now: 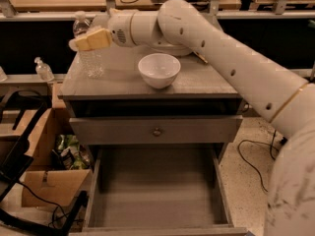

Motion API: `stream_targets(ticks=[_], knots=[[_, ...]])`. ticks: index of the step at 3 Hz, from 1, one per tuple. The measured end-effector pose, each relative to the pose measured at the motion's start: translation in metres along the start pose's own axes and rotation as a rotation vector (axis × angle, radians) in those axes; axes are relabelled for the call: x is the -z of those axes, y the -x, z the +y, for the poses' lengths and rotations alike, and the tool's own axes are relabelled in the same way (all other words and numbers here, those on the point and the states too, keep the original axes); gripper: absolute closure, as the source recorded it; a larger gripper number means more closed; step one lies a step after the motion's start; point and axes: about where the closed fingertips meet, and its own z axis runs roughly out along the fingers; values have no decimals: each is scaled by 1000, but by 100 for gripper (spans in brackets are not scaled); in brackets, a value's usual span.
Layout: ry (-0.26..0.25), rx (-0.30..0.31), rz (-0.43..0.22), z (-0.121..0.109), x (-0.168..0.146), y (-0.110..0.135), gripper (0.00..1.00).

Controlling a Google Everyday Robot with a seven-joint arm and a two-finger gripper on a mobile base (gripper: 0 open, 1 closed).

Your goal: Place water bottle into middle drawer

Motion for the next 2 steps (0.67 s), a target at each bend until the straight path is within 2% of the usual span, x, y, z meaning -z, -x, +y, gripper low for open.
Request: stream_targets(ticks=[1, 2], knots=[[36, -19, -26, 9, -36, -5, 0], [49, -27, -47, 14, -61, -10, 18]])
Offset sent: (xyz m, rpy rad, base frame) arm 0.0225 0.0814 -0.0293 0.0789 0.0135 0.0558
